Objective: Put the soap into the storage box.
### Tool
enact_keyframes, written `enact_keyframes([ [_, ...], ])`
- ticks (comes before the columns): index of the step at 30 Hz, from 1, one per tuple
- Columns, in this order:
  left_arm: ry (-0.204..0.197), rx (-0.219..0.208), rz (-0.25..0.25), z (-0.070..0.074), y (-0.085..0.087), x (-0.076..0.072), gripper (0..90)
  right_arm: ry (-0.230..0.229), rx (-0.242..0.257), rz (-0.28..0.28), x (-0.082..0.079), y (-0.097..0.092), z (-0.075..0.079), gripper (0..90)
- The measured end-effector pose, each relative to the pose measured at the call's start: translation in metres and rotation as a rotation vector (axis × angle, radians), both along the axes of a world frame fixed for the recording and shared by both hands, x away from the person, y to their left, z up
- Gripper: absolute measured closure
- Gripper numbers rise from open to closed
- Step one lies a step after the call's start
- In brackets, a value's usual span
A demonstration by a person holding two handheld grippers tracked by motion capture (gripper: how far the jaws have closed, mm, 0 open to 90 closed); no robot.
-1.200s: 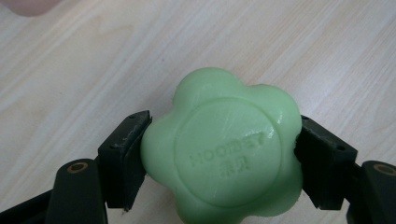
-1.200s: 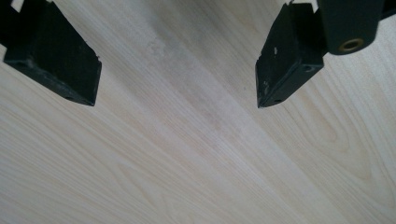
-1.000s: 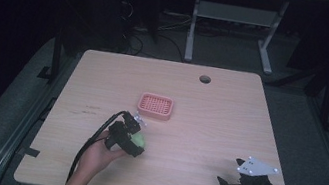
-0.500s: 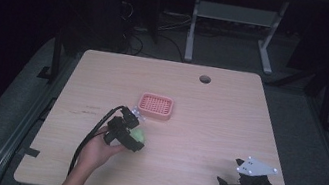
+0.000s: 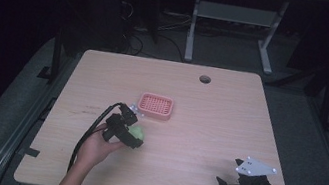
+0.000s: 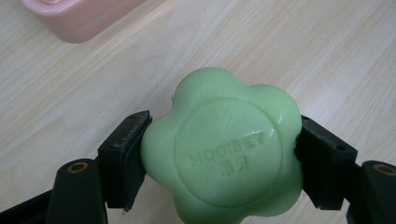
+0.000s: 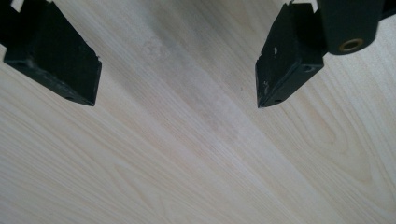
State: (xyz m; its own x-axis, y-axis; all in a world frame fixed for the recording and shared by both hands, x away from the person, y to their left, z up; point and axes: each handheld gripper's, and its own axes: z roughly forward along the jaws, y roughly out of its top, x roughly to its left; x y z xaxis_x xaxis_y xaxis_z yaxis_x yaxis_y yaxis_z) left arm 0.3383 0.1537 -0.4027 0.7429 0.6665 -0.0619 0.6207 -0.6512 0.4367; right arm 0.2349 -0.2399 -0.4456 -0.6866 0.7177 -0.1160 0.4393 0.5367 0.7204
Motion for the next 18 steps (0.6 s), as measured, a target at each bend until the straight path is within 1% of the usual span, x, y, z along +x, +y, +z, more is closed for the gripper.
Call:
enact_keyframes([
  [1, -0.005, 0.004, -0.007, 0.001, 0.001, 0.001, 26.7, 0.001, 0.001, -0.001, 0.000, 0.000, 0.000, 13.9],
  [5, -0.007, 0.006, -0.001, 0.004, 0.003, 0.004, 26.7, 0.005, 0.004, -0.003, 0.000, 0.000, 0.000, 13.8],
  [8, -0.001, 0.003, 0.006, 0.006, 0.004, 0.006, 26.7, 0.004, 0.005, -0.003, 0.000, 0.000, 0.000, 13.8],
  [9, -0.004, 0.003, 0.006, 0.006, 0.004, 0.008, 26.7, 0.004, 0.004, -0.003, 0.000, 0.000, 0.000, 13.9],
  [10, 0.004, 0.001, 0.012, 0.007, 0.004, 0.008, 26.7, 0.001, 0.001, -0.001, 0.000, 0.000, 0.000, 13.8],
  [15, -0.001, 0.001, 0.007, 0.010, 0.004, 0.014, 26.7, -0.001, 0.002, -0.001, 0.000, 0.000, 0.000, 13.8],
  [16, 0.003, -0.003, 0.016, 0.012, 0.003, 0.016, 26.7, 0.000, 0.002, -0.002, 0.000, 0.000, 0.000, 13.8],
  [18, -0.001, 0.002, 0.008, 0.013, 0.003, 0.018, 26.7, 0.000, 0.003, -0.002, 0.000, -0.001, 0.000, 13.9],
])
